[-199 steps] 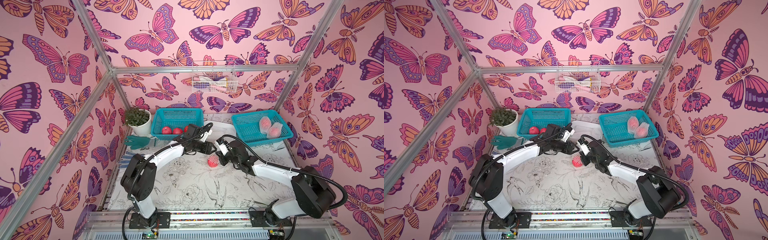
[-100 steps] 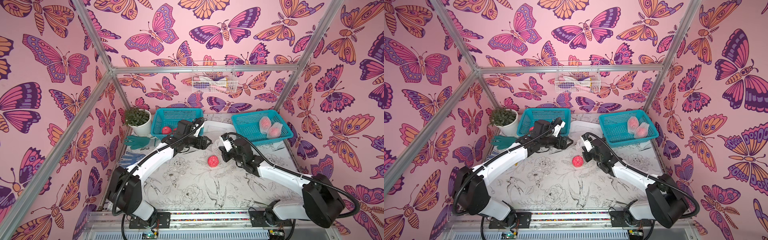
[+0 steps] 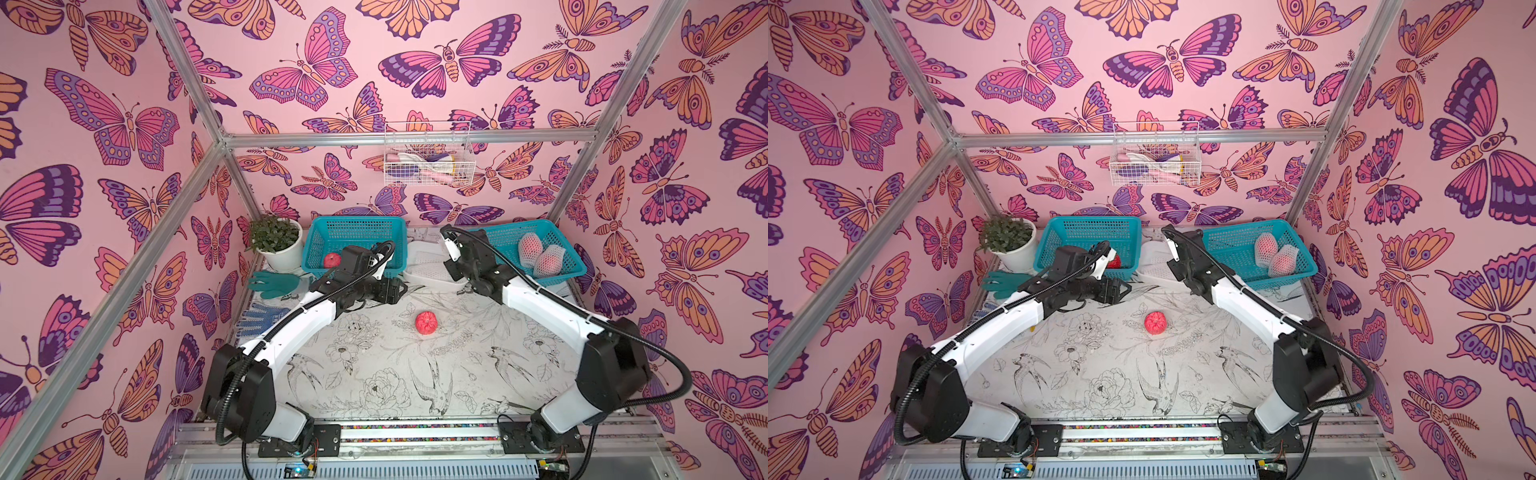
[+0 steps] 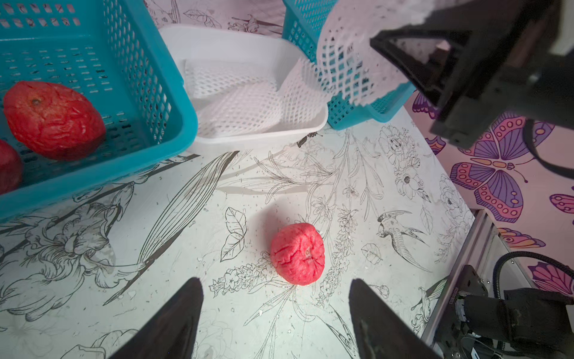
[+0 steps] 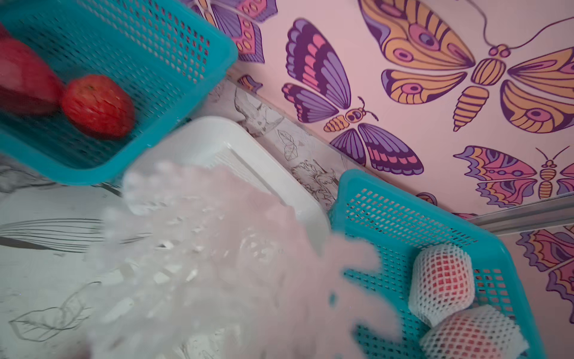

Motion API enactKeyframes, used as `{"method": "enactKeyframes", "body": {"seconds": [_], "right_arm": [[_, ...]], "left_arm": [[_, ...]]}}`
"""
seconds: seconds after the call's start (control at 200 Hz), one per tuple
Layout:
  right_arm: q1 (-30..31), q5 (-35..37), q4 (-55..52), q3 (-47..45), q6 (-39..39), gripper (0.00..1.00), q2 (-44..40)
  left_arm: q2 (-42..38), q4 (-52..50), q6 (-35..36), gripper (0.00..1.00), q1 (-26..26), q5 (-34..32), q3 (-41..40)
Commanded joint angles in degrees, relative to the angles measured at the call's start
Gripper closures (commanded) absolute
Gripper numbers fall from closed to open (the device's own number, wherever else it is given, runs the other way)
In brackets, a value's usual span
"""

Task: Remove foam nets from apples
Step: Place the foam net into the storage box.

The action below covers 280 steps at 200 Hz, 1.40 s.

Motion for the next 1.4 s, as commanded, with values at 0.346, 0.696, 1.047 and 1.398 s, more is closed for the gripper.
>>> {"method": "enactKeyframes", "body": {"seconds": [0.346, 0.696, 1.047, 1.398], "right_arm": [[1.9, 6.0, -21.9, 14.5, -4.1, 1.0, 10.2], [3.8, 4.0, -24.1, 14.5, -2.6, 1.0, 9.2], [3.0, 4.5, -22.6, 20.0, -6.6, 1.0, 19.8], [2.3, 9.9, -19.4, 23.5, -11.5, 1.0, 25.4]], "left_arm": [[3.3, -1.9, 2.8, 0.24, 2.2, 0.4, -1.0], [4.6, -2.0, 2.7, 0.24, 2.8, 1.6, -0.8], [3.9, -2.5, 2.7, 0.24, 2.9, 1.1, -0.9], [3.0, -3.9, 3.3, 0.24, 2.9, 0.2, -0.6]]}}
